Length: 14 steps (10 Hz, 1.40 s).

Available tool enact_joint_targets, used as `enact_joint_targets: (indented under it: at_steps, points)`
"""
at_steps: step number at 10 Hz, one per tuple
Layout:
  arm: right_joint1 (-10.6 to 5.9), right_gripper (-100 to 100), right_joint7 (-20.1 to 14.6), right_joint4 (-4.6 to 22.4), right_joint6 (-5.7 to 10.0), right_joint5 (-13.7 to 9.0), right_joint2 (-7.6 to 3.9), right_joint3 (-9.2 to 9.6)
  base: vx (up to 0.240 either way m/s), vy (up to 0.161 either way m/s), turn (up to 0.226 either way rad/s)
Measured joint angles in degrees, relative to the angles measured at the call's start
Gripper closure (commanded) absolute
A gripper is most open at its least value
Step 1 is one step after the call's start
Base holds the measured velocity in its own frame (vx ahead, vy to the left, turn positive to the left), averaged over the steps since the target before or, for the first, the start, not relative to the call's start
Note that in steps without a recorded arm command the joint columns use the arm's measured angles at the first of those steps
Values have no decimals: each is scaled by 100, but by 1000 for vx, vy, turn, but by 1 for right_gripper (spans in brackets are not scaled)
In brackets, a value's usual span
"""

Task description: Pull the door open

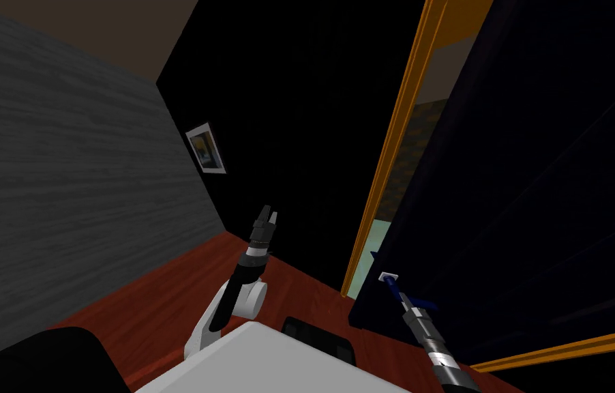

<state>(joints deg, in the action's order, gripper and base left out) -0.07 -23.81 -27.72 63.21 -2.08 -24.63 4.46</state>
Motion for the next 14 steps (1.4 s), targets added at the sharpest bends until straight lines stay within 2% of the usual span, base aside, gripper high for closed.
enact_joint_targets:
  at_steps: [1,2,3,4,5,6,7,8,9,10,11,12,13,14]
  points:
    - [-62,100,-16,165,81,16,9,23,-12,3,1]
    - [-62,100,-17,193,99,22,15,32,-108,-57,181]
    - [-41,100,-44,238,182,22,-25,41,-207,-71,264]
    - [-80,100,-96,435,393,22,-82,52,-156,-67,68]
    - [26,100,-113,297,407,25,-93,62,-183,-85,191]
    - [0,100,-132,482,555,34,-109,85,-143,-72,102]
    - [98,100,-150,423,603,40,-124,101,-118,-58,116]
    - [116,100,-169,526,713,50,-140,123,-94,-41,69]
    - [227,100,-186,404,716,52,-165,131,-133,-44,179]
    - [154,100,-221,666,904,56,-198,147,-146,-64,120]
    - [190,100,-243,704,1021,55,-217,152,-69,-39,5]
    - [370,100,-246,396,910,55,-234,156,-135,-63,188]
    - [517,100,-274,229,883,51,-291,162,-150,-56,127]
    - [539,100,-304,249,943,53,-317,173,-65,-13,-13]
